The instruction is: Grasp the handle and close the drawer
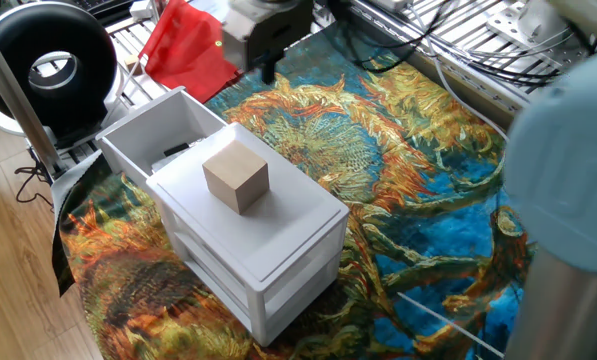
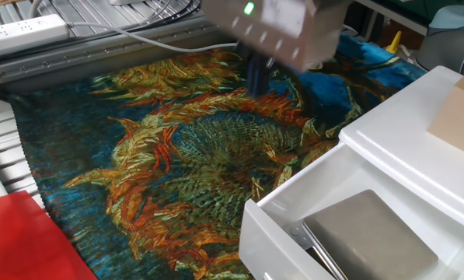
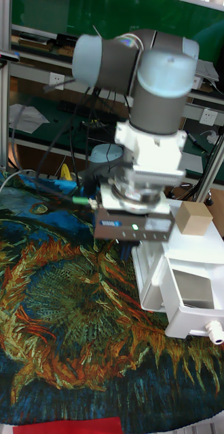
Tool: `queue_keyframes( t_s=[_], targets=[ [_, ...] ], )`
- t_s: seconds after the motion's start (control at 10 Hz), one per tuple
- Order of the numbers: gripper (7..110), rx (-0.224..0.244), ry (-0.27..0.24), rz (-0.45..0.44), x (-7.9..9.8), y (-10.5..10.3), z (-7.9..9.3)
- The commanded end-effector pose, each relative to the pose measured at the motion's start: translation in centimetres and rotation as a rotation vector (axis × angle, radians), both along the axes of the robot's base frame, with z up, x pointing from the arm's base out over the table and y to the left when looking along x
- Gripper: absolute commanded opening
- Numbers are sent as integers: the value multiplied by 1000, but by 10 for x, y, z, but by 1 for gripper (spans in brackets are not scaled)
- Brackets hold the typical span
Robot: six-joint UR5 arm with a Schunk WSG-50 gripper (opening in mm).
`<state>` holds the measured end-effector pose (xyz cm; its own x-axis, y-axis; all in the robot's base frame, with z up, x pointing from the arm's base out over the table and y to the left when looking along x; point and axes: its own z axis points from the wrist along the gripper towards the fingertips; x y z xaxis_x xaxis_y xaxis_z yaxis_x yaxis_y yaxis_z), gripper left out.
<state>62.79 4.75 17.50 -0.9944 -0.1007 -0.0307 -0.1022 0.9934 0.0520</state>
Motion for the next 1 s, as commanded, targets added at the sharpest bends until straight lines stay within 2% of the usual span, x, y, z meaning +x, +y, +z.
queue_keyframes(
  t_s=[0.0,0.2,0.4,0.5,0.7,0.9],
  targets=[
    [7,-8,-36,0,40,5,-36],
    [7,-17,-6,-3,30,3,-34],
    [7,-31,7,-9,0,-2,-23],
    [7,-69,-18,-19,6,-12,-23],
    [7,-78,-85,-25,23,-14,-22],
    [7,-98,-93,-47,25,-19,-21]
  ],
)
